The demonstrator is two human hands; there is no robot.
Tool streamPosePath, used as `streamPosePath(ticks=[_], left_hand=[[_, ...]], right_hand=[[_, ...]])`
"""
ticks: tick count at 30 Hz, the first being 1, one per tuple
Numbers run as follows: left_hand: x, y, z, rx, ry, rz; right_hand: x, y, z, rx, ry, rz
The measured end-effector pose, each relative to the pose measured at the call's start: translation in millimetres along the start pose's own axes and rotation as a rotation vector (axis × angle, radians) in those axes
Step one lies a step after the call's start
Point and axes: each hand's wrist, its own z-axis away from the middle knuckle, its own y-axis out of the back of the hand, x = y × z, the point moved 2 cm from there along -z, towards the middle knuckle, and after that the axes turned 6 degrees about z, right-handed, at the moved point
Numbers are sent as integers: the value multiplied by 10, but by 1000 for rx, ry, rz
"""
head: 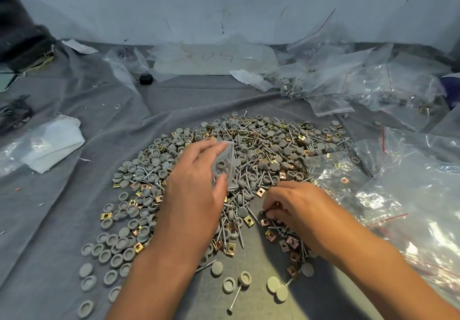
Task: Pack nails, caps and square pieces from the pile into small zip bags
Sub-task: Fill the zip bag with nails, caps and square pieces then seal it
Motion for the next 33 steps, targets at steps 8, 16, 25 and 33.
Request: streamPosePath(ticks=[8,16,25,33], left_hand=[[-31,-15,-5,-1,-3,-20],[49,-22,15,-129,-93,1],[73,-40,29,-147,-132,2],[78,-59,39,-117,-159,43]], right_hand=[[11,17,101,201,-55,-34],[-164,344,78,770,147,-606],[-226,312,22,938,154,-455],[-321,215,-47,760,226,-244]])
